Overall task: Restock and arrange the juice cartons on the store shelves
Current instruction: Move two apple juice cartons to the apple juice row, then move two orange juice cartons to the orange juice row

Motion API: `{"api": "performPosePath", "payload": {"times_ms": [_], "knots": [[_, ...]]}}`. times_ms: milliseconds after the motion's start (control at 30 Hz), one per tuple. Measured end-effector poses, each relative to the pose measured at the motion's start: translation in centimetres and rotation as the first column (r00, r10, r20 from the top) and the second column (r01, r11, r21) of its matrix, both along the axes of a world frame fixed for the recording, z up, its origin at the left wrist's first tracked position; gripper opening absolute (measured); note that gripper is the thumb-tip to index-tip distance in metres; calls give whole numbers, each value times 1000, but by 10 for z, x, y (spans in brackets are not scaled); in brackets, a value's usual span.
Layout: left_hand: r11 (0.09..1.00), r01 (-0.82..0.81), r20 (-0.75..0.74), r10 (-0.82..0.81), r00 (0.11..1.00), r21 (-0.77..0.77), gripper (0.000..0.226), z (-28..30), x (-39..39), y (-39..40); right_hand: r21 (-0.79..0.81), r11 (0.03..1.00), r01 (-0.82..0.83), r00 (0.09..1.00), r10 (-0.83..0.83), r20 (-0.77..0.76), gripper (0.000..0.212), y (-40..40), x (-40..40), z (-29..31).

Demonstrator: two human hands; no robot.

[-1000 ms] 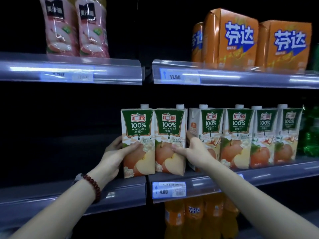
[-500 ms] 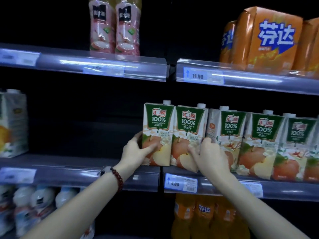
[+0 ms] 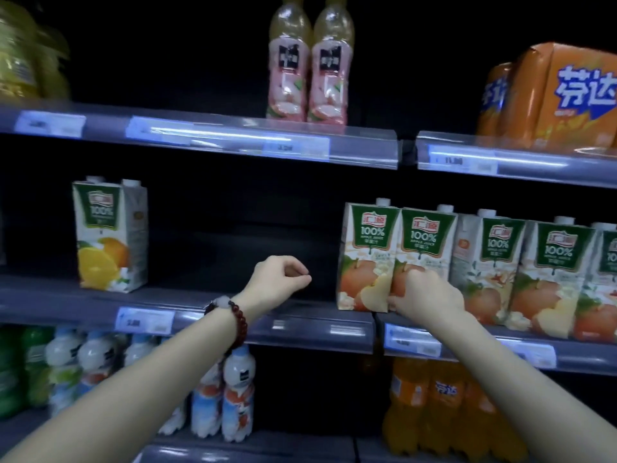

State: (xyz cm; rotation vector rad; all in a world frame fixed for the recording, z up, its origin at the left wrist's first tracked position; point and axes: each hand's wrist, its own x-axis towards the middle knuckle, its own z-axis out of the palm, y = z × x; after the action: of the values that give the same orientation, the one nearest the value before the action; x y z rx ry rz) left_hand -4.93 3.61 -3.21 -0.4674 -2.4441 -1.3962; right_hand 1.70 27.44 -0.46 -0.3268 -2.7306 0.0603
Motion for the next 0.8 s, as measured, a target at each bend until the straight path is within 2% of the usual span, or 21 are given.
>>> {"api": "performPosePath", "payload": {"times_ms": [133,200,300,533,700,800], "knots": [[993,-12,-13,10,1000,-117,8,2,11,-57,-149,982,-117,989,128,67,32,-58,-6,-4],[992,-43,-15,41,999,-120,10,1,16,-92,-170,970,-172,979,187,75,35,-92,-10,-6],[988,-110,-24,109,994,-108,9,-3,22,-150,-234,936,-263,960,279,37,27,-142,-20,-8],[954,-287,48,292,955,-88,12,-8,45,-275,-417,766,-490,858,509,-74,21,-262,-42,-16],[928,-369,55,371,927,-50,14,-13,53,-330,-517,644,-564,799,584,-145,33,-327,-59,-22],[916,-399,68,400,914,-32,14,-15,48,-353,-583,583,-566,790,585,-182,48,-354,-75,-24]]}}
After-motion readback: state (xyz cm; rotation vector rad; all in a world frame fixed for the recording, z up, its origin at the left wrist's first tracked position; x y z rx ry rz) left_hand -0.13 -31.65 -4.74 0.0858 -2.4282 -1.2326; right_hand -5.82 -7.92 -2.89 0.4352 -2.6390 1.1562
